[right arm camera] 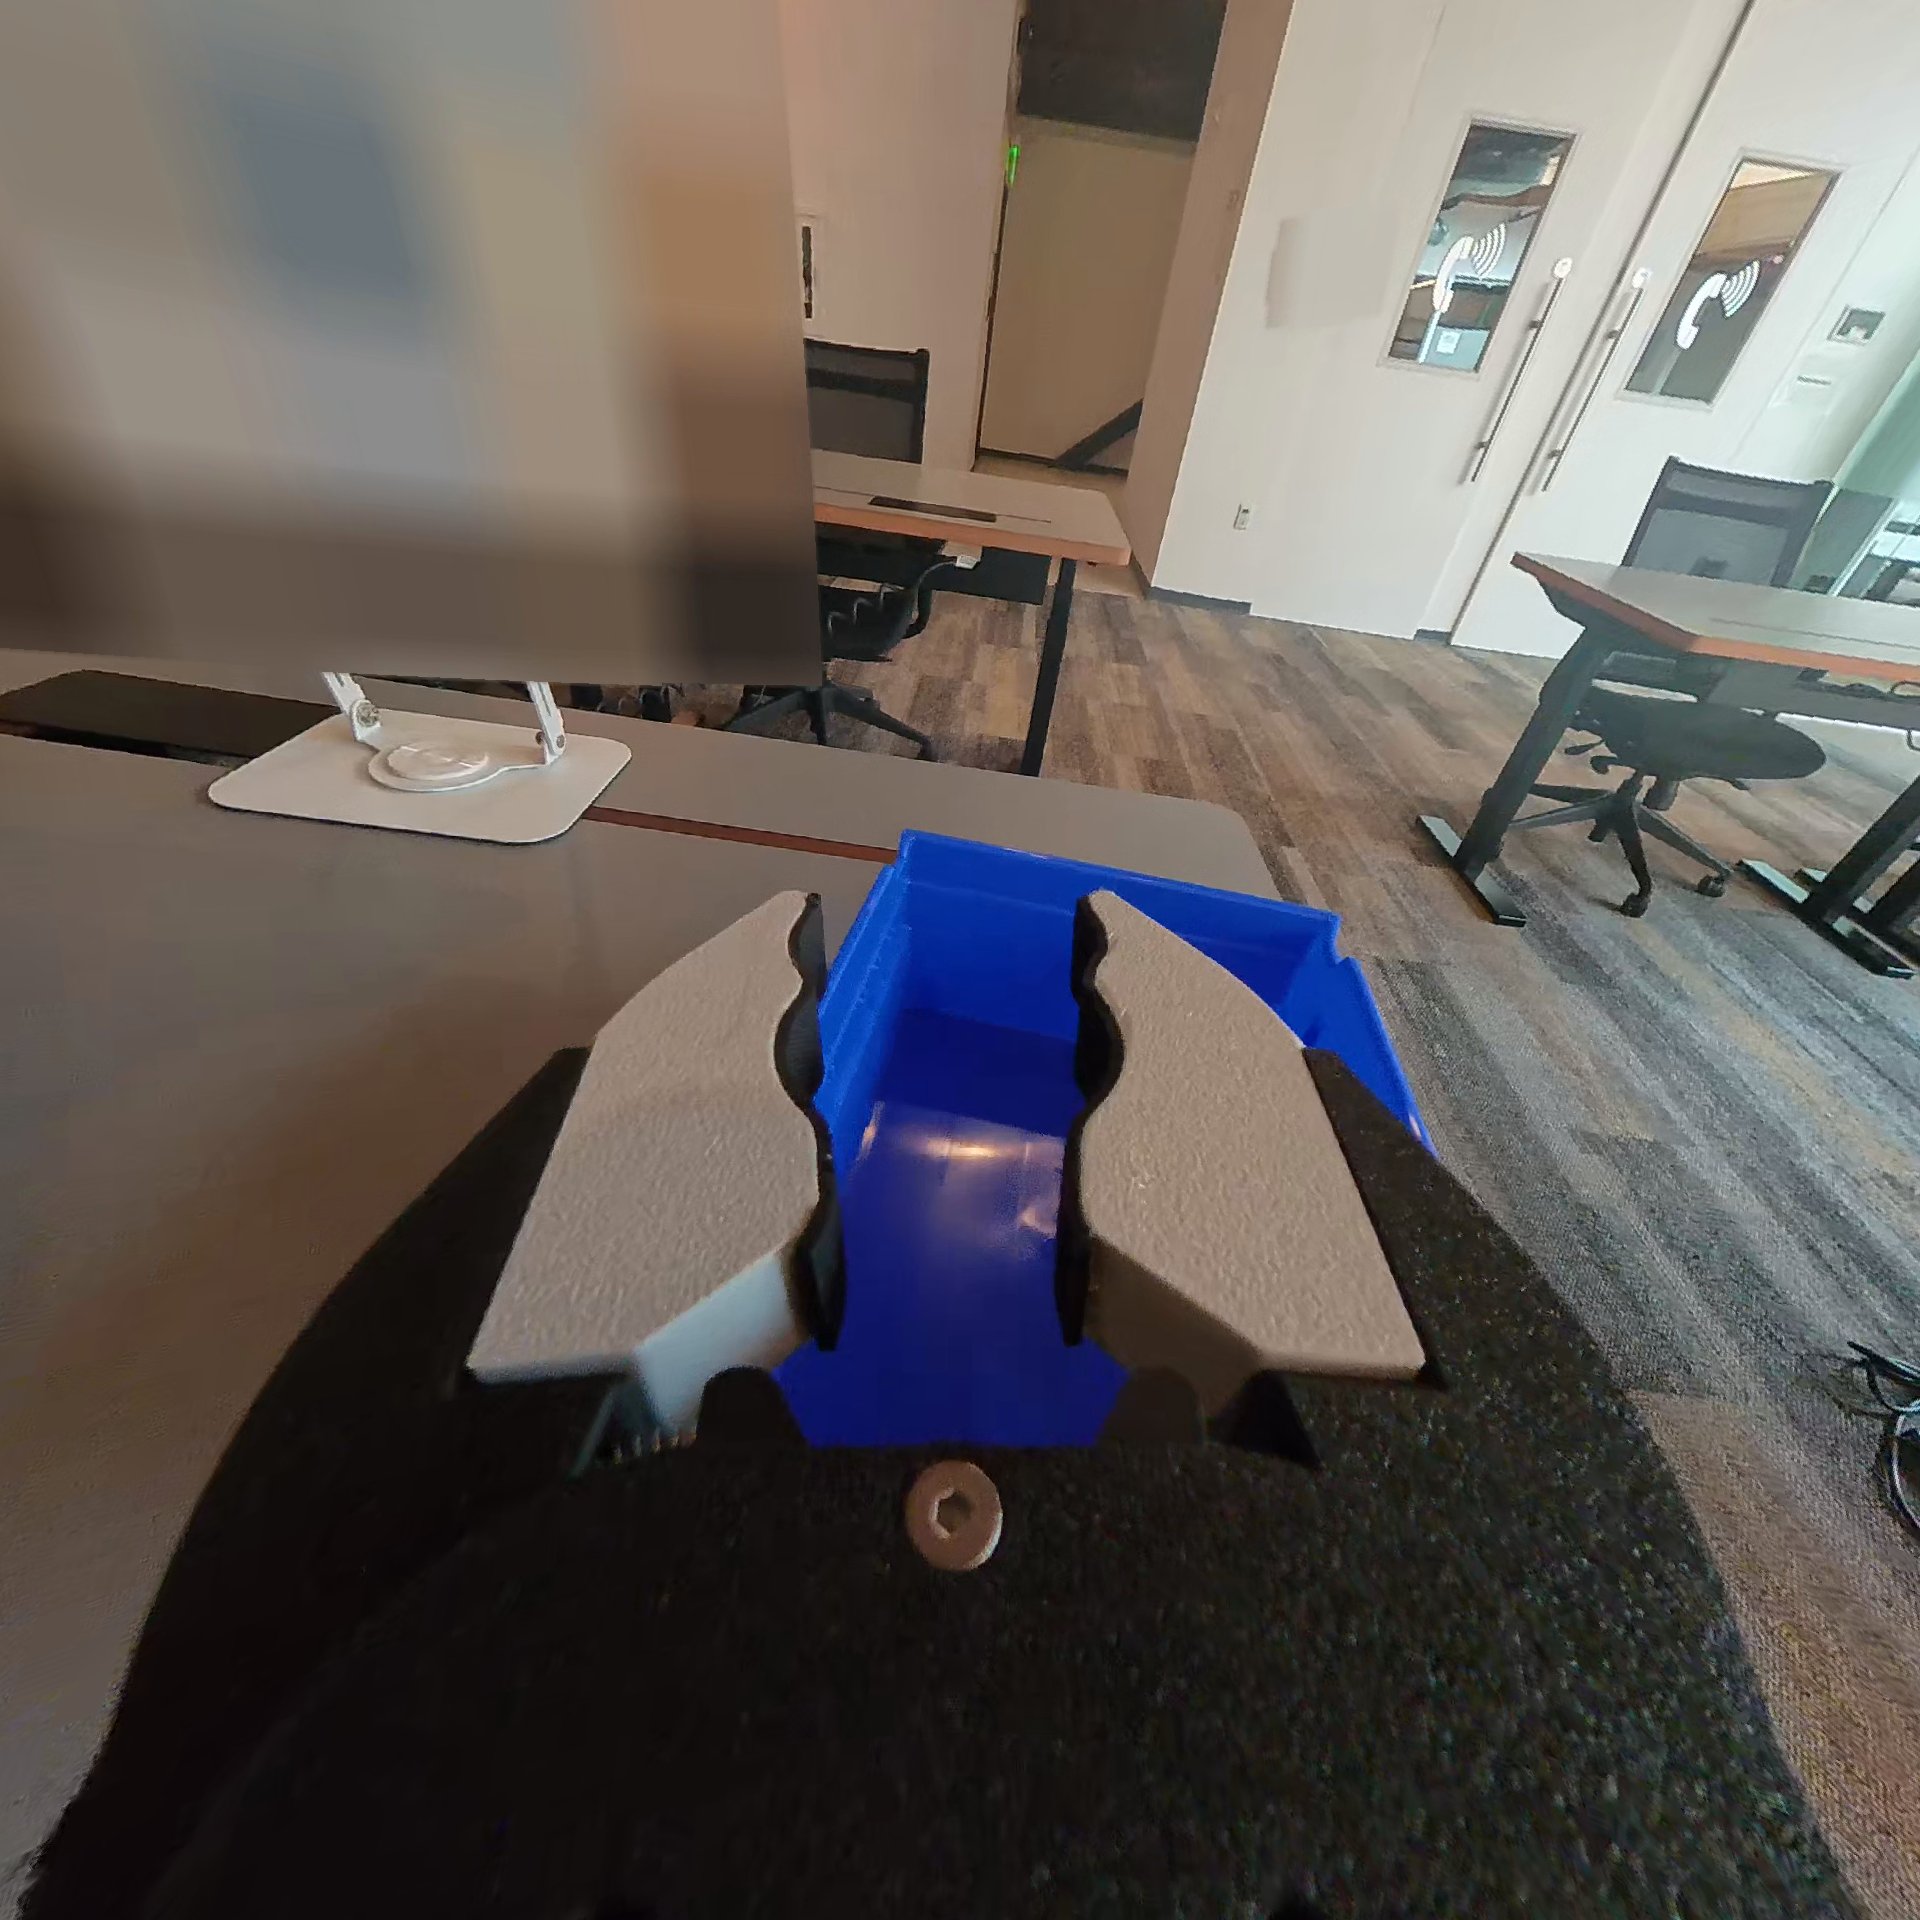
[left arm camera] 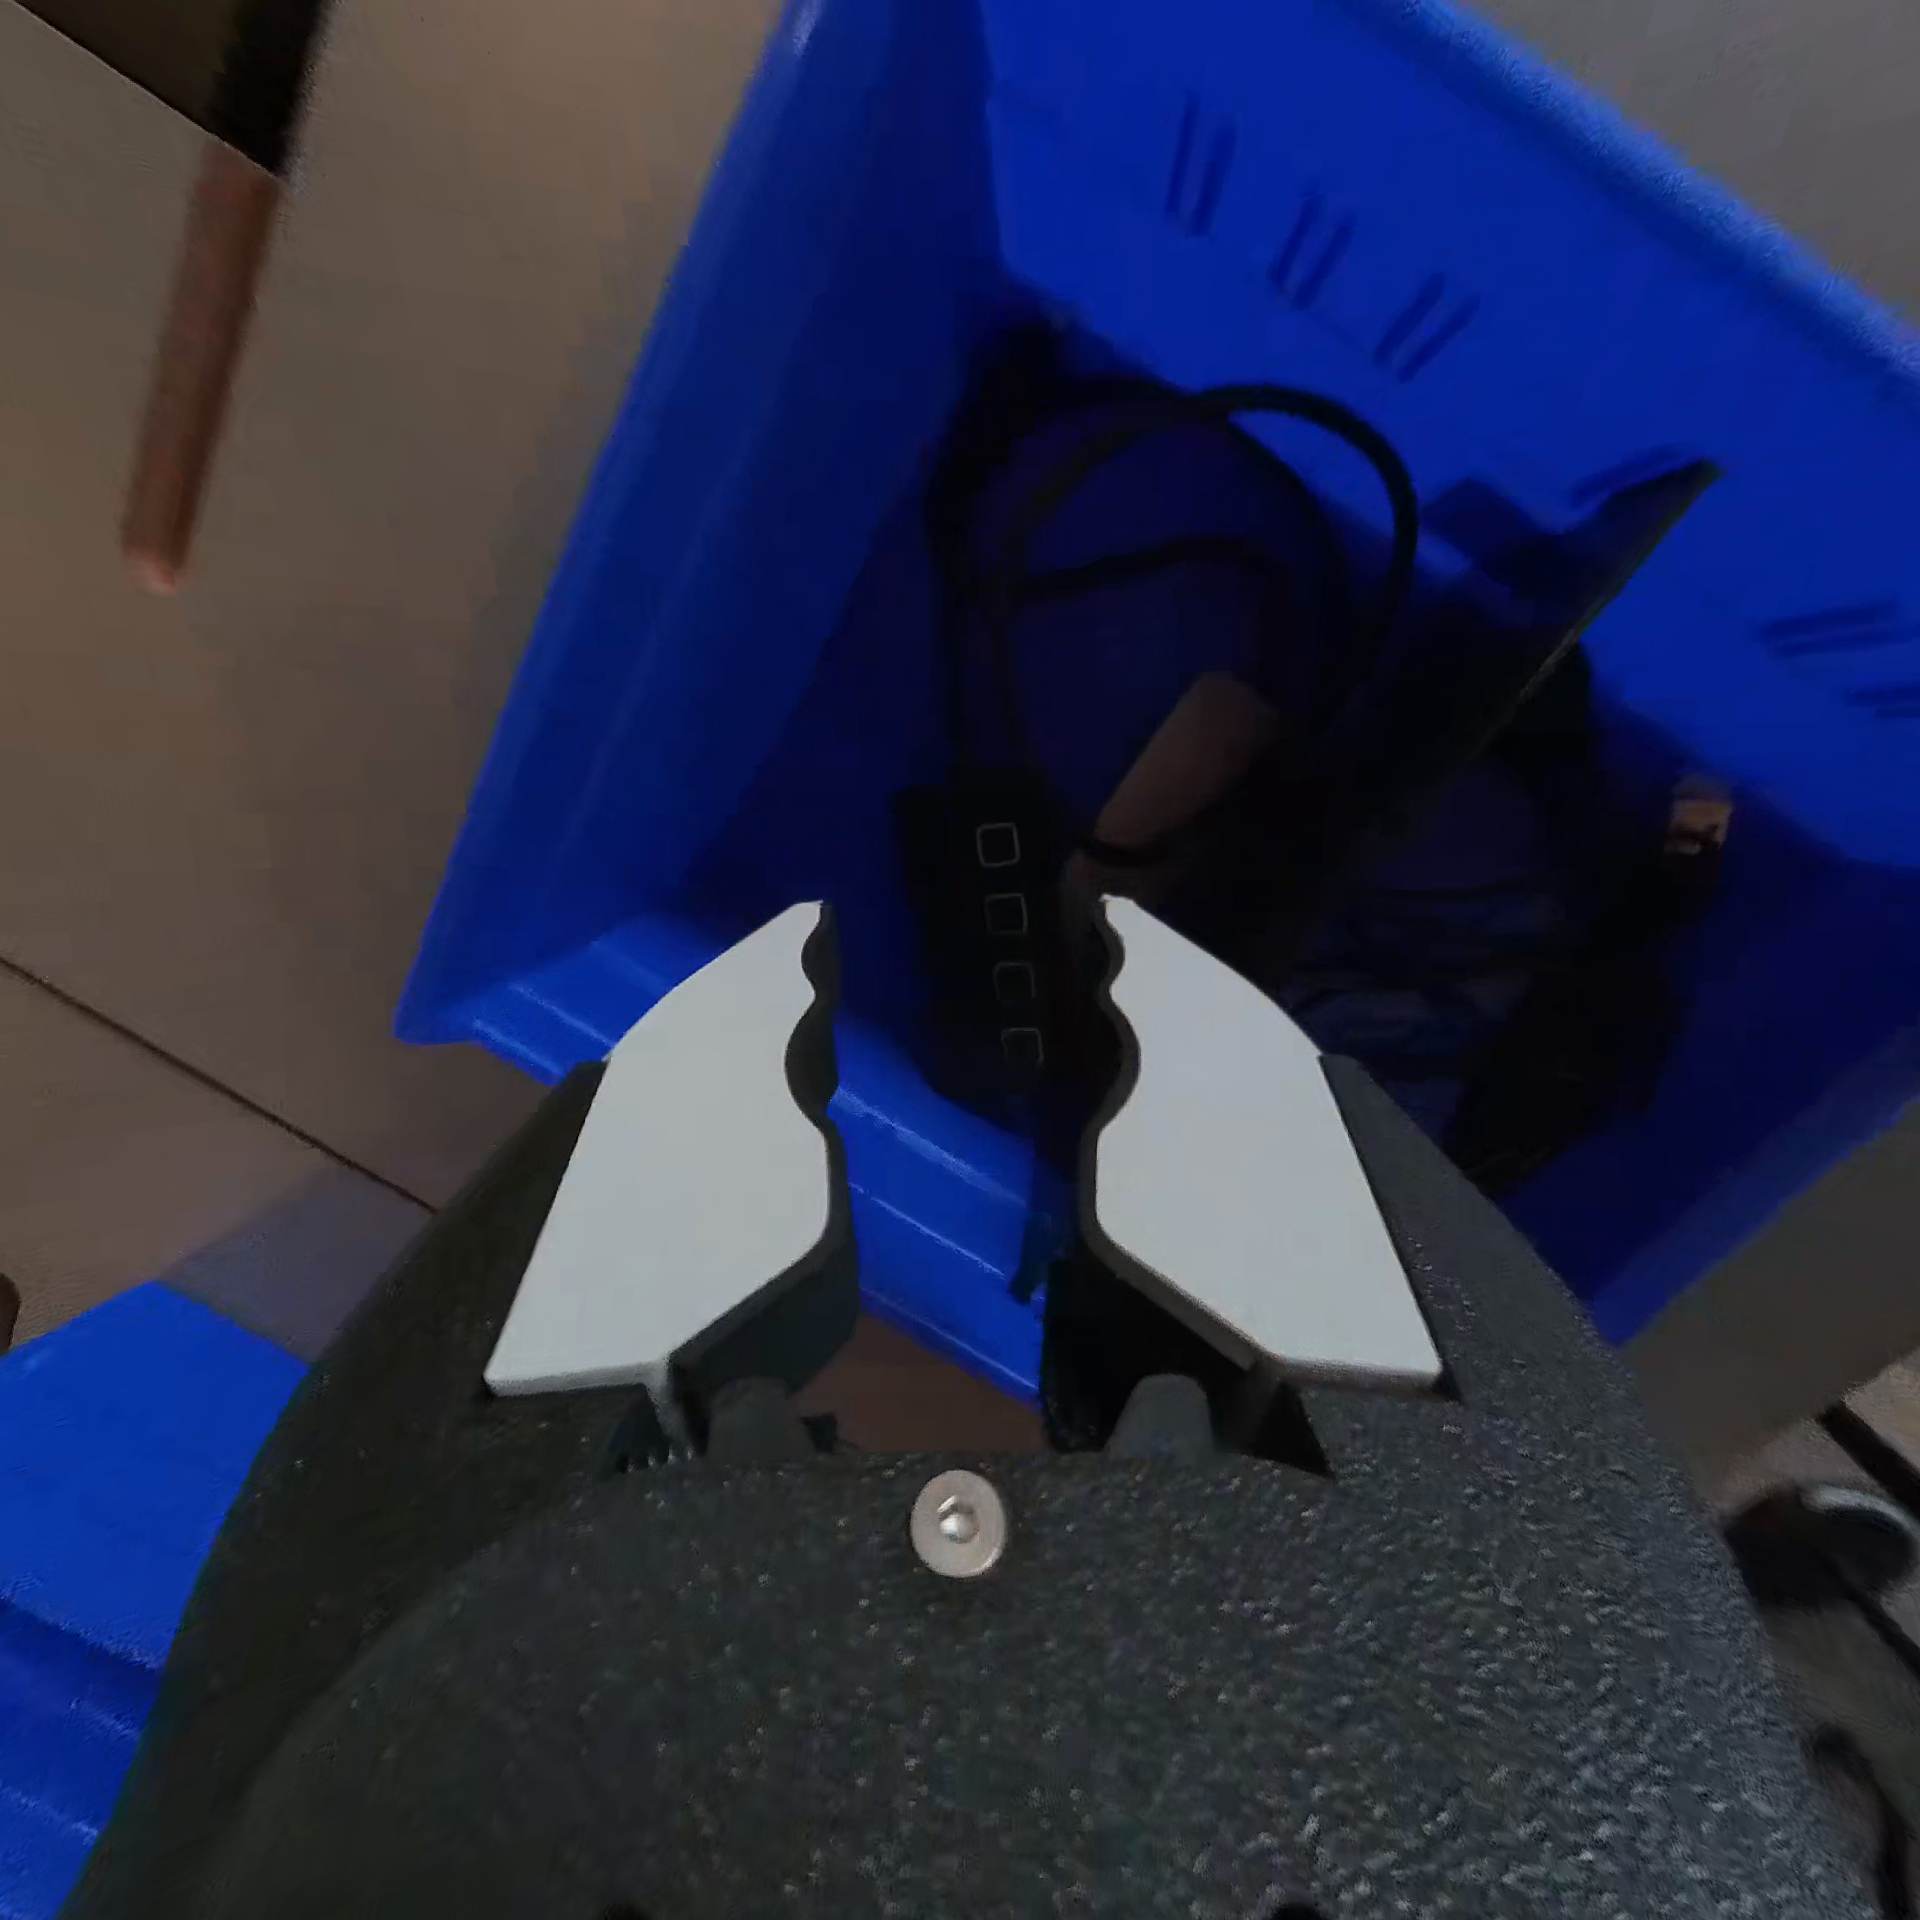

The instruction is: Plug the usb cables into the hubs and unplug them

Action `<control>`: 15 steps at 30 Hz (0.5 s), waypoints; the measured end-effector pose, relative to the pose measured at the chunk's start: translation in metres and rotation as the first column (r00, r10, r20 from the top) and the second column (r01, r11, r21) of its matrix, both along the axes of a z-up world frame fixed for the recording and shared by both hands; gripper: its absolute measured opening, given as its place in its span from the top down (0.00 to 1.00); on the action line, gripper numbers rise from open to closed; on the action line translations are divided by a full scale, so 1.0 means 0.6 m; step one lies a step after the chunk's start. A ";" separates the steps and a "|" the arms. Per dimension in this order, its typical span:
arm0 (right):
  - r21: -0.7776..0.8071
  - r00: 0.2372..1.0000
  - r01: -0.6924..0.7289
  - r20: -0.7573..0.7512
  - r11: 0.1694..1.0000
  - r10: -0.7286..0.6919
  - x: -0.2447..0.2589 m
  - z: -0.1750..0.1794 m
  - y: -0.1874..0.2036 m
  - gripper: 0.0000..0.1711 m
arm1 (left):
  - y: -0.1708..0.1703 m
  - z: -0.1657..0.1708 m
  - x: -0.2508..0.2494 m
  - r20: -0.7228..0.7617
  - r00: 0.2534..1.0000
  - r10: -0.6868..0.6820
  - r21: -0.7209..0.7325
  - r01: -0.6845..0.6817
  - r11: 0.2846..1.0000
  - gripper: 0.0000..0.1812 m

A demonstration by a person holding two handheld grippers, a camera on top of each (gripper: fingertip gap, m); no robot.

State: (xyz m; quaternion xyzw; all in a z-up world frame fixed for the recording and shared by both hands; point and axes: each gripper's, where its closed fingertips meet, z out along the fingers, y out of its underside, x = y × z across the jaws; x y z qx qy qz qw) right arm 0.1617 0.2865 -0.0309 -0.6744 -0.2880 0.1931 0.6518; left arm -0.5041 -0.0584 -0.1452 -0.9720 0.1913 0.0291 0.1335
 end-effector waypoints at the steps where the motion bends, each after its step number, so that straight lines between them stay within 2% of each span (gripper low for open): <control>1: -0.002 1.000 0.000 0.001 1.000 0.000 -0.004 -0.002 0.001 0.74 | -0.001 -0.011 -0.002 0.001 1.000 -0.006 -0.042 0.006 0.999 0.73; 7: -0.004 1.000 -0.004 0.003 1.000 0.004 -0.023 -0.008 0.008 0.75 | -0.015 -0.071 -0.016 -0.023 0.999 -0.030 -0.261 0.023 0.965 0.68; 15: 0.007 1.000 0.002 -0.004 1.000 -0.002 -0.026 -0.009 0.017 0.77 | -0.027 -0.117 -0.027 -0.050 0.999 -0.005 -0.386 -0.015 0.922 0.59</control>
